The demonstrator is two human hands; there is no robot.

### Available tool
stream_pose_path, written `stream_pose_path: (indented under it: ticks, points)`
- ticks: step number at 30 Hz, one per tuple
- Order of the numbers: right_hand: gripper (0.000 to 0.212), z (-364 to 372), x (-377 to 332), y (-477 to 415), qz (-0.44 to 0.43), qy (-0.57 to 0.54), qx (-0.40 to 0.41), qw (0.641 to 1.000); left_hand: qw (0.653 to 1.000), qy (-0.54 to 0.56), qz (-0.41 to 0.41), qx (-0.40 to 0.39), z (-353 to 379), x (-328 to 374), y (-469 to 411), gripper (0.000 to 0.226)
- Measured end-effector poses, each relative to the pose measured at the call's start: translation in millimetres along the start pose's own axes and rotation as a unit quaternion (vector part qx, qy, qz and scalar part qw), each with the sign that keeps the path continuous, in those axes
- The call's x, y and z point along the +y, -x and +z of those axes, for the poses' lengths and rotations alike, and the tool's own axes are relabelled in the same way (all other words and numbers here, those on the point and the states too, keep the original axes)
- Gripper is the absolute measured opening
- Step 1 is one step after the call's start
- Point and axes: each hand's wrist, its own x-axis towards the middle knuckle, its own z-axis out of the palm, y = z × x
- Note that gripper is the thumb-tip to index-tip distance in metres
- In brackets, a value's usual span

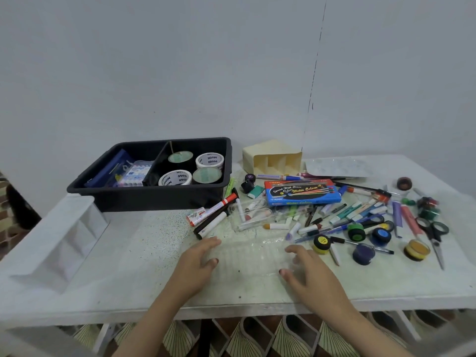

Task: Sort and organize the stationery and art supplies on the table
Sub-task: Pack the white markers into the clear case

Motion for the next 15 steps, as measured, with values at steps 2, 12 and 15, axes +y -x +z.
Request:
stream_pose_path:
  ticks: [2,12,15]
  points:
    - [0.05,-1.1,0.7,2.2,-0.01,0.062,-0.001,0.998,0.999,-0.021,0.018,-0.018,2.2,-1.5,1.6,0.05]
    - [0.054,-5.4,13.7,3.1,-0.015,0.106,0.001,0.994,0.991,-0.091,0.067,-0.071,6.9,-13.8,2.3,0.117]
    - [0.04,-8.8,16.4,2.3,-0.005,0.067,0.046,0.997,0.988,-0.108,0.085,-0.073,8.4,-10.5,-1.8,0.115]
